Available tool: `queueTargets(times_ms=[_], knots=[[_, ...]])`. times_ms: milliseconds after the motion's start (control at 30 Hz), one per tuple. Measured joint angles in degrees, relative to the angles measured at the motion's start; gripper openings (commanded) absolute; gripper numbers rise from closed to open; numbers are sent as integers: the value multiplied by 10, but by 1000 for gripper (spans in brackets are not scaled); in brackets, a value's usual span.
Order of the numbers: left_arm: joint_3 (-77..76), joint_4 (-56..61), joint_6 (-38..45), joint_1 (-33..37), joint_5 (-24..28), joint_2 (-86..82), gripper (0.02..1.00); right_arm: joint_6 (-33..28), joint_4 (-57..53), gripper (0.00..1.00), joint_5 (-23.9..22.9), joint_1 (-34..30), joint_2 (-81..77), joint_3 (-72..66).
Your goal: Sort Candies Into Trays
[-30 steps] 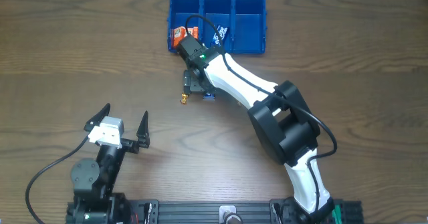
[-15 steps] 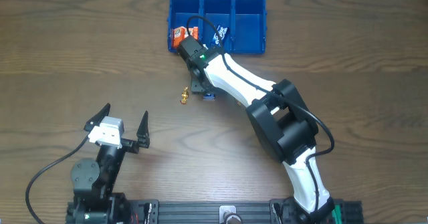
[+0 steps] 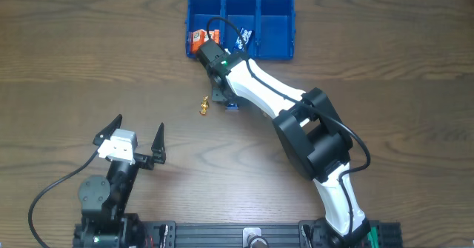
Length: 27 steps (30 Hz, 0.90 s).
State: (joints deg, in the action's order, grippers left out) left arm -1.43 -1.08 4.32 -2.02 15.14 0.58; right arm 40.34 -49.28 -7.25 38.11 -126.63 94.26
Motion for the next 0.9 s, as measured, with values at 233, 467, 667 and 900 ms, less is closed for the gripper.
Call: queueTargets(times_ms=[233, 467, 667, 900], knots=[[0, 0, 0, 0, 0, 0, 998, -10, -89, 301, -34, 2, 23, 56], [0, 0, 0, 0, 0, 0, 998, -66, -97, 303, -134, 1, 85, 252], [0, 0, 0, 0, 0, 0, 998, -112, -3, 312, -179, -32, 108, 287], [0, 0, 0, 0, 0, 0, 998, -127, 37, 312, -168, -81, 29, 287]])
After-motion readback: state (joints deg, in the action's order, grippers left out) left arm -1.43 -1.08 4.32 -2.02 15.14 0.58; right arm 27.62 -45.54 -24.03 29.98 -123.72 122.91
